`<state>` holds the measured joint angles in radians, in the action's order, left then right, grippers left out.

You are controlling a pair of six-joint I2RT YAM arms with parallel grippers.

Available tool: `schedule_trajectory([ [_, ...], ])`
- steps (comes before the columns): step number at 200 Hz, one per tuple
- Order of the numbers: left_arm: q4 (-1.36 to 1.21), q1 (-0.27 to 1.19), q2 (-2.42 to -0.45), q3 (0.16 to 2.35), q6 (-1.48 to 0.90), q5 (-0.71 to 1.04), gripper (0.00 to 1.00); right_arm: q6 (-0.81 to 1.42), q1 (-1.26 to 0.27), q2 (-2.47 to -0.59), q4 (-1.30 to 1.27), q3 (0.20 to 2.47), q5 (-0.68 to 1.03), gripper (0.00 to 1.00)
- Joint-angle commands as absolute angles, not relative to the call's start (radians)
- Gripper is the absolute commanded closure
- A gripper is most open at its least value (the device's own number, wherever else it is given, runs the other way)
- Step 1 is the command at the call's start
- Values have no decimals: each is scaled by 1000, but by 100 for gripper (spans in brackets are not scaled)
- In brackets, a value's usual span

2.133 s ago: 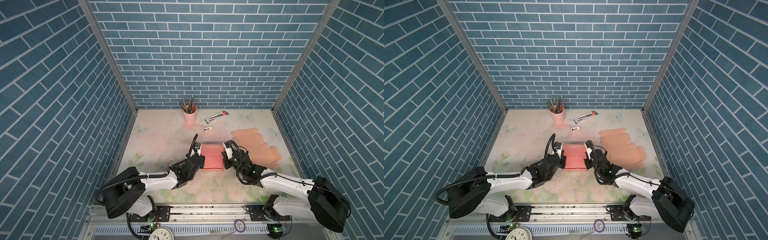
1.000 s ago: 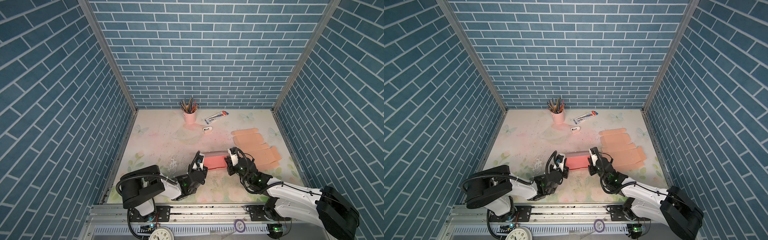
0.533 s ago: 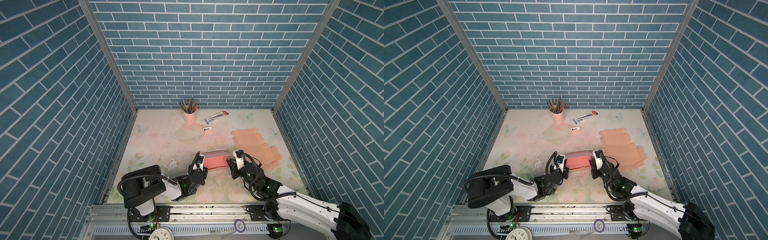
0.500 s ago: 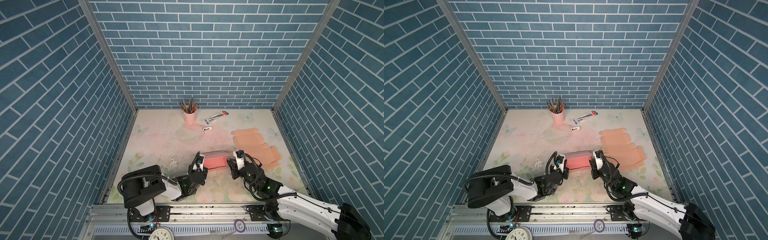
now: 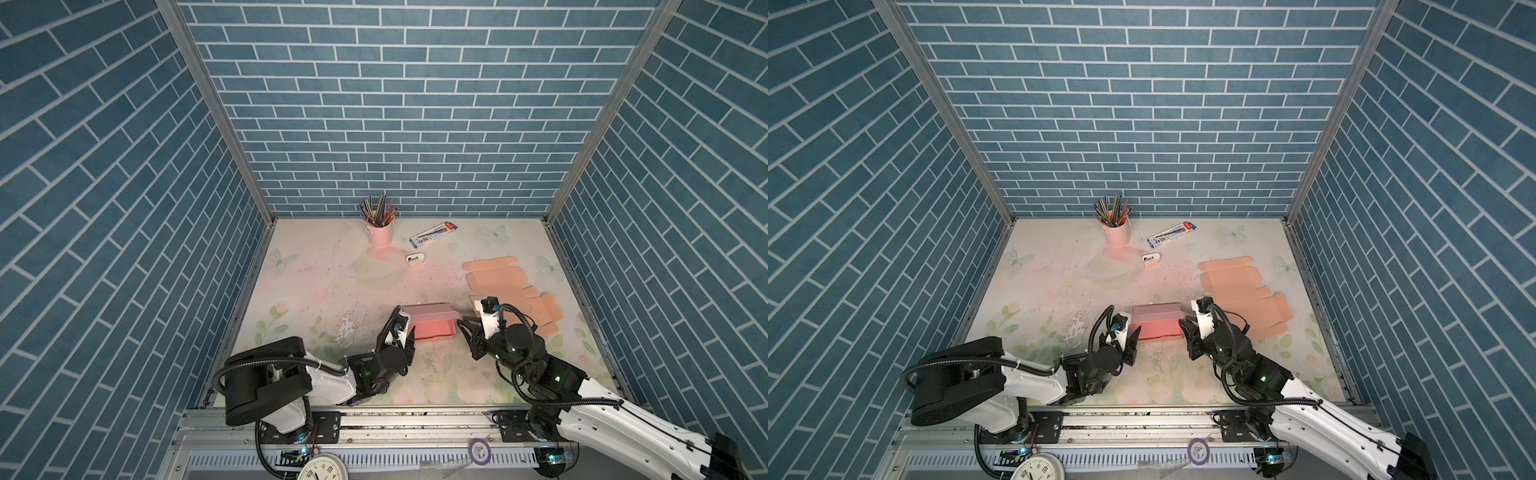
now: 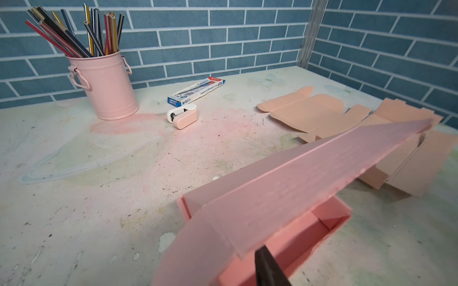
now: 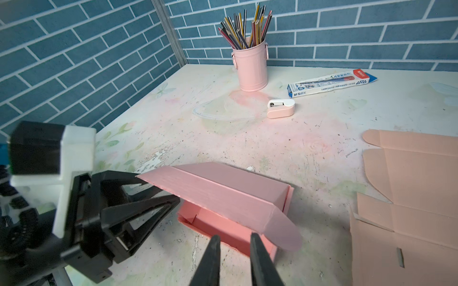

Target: Fold the paper box

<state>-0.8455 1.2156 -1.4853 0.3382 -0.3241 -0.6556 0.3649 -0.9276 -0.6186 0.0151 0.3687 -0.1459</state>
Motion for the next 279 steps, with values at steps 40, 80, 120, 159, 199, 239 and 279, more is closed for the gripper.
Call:
schedule_trajectory([
  [40, -281, 1224, -1206, 389, -542, -433, 13, 289, -931, -700, 74, 538, -108, 74],
  [80, 16, 1196, -1044, 463, -522, -310, 12, 266, -931, -831, 102, 634, -84, 72],
  [120, 202, 1172, -987, 598, -500, -233, 12, 275, -888, -943, 149, 709, -84, 70],
  [159, 255, 1083, -943, 676, -495, -128, 13, 304, -792, -1009, 174, 750, -26, 70],
  [199, 234, 883, -959, 699, -498, 90, 13, 301, -756, -1051, 179, 767, 10, 70],
  [239, 188, 803, -1062, 731, -468, 127, 12, 298, -757, -1111, 151, 746, 26, 70],
  [279, 106, 742, -1173, 763, -456, 179, 13, 298, -756, -1137, 127, 716, 41, 70],
])
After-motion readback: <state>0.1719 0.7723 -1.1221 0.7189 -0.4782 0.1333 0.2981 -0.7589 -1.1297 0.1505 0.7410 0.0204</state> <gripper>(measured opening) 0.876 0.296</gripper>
